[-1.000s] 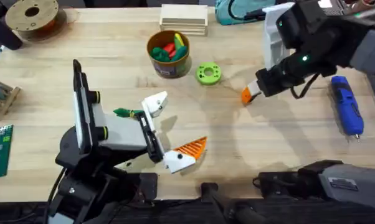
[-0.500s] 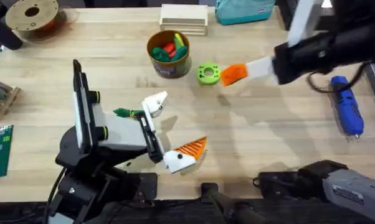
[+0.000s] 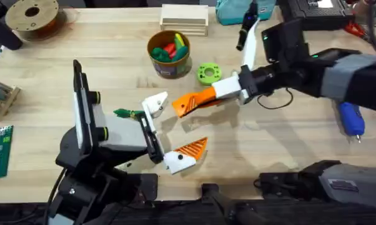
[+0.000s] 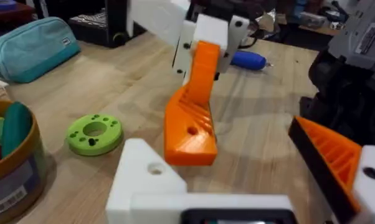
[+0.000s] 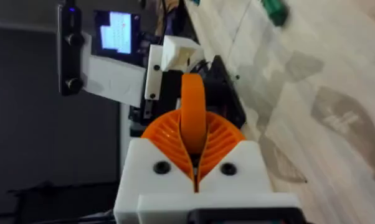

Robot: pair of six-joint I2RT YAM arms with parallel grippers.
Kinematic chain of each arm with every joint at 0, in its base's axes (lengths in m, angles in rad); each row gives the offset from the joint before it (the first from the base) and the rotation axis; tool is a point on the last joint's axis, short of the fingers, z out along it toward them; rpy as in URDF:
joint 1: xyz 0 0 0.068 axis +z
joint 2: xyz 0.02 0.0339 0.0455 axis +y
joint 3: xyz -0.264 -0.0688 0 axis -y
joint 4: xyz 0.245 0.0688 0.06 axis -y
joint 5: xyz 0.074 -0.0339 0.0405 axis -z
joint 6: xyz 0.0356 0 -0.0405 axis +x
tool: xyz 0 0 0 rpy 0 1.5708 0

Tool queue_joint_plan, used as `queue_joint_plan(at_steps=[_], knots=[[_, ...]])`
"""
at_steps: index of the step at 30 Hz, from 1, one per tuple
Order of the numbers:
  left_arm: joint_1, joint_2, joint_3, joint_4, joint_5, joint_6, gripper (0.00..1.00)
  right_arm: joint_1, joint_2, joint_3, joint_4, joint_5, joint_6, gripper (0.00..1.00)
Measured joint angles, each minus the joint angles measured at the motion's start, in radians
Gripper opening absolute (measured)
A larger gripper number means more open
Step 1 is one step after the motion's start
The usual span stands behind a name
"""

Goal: Pick up the gripper from the table and insert it into the empty holder that is missing its gripper. Then pick up a screw, insert it into the mounting hole, and use the screwdriver to tighten it. Finally, clean up the table by picking up the vegetable and placing it into the bucket.

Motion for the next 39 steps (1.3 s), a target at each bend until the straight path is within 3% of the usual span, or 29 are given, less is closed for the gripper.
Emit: queue_joint_plan(at_steps=[20, 31, 39], knots=[[0.001, 0.0, 0.0, 0.002, -0.025, 0.0, 0.985, 0.074, 0.111, -0.001, 0.352, -0.048, 0.363, 0.021], [0.003, 0.002, 0.0, -0.001, -0.026, -0.037, 0.985, 0.127, 0.273, 0.001, 0.697, -0.1, 0.601, 0.021], [0.017, 0.013, 0.0, 0.0, -0.074, -0.072, 0.986, 0.175, 0.28, 0.008, 0.747, 0.012, 0.668, 0.018]])
